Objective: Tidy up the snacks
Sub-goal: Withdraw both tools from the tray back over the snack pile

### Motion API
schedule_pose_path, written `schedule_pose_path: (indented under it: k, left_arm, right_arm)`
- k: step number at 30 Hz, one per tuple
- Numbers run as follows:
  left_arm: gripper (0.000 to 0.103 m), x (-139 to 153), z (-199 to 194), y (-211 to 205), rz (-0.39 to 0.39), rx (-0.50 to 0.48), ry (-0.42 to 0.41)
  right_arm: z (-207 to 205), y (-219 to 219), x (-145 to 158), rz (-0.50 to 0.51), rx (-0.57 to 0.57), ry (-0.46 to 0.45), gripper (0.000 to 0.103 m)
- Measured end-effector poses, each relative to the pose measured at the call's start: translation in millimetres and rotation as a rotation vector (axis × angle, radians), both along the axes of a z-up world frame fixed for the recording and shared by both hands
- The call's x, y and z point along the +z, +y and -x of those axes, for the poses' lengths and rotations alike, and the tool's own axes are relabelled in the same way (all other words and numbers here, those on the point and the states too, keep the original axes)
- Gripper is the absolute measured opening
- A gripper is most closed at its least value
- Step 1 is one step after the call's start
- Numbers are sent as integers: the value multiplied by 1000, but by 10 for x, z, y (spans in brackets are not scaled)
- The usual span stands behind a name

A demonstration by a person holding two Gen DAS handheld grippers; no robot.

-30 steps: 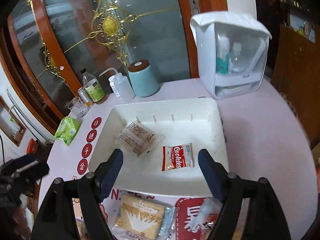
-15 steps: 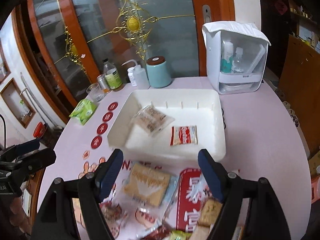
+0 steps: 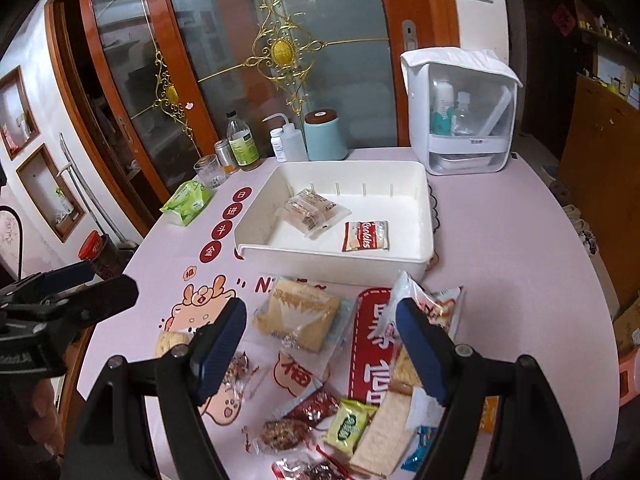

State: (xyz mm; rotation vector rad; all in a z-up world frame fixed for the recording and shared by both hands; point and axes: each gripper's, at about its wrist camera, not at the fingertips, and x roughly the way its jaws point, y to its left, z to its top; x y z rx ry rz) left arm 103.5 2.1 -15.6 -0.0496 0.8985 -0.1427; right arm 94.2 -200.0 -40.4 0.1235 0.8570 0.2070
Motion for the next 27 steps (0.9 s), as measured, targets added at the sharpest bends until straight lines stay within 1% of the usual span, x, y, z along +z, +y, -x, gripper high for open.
schedule_pose_path:
  k: [5, 8, 12, 15, 20, 23, 27]
  left_arm:
    - [103, -98, 146, -114, -23, -1, -7]
    - [103, -194, 211, -177, -37, -12, 7]
    - [103, -351, 284, -203, -38, -6, 31]
    - [103, -461, 346, -195, -45, 9, 39]
    - [102, -643, 435, -183, -71, 32, 56]
    - [102, -798, 428, -194, -78, 36, 106]
    - [102, -1035, 409, -177, -57, 42, 201]
  right_arm:
    - [223, -50, -54, 1, 9, -23, 78]
    - [323, -62, -115, 7, 18, -29, 78]
    - [453, -38, -230, 21, 63, 3, 78]
    - [544, 5, -313, 51, 98, 22, 78]
    - [666, 80, -532, 90, 174, 91, 78]
    - [747, 118, -710, 121, 216, 124, 78]
    - [832, 139, -979, 129, 275, 191, 78]
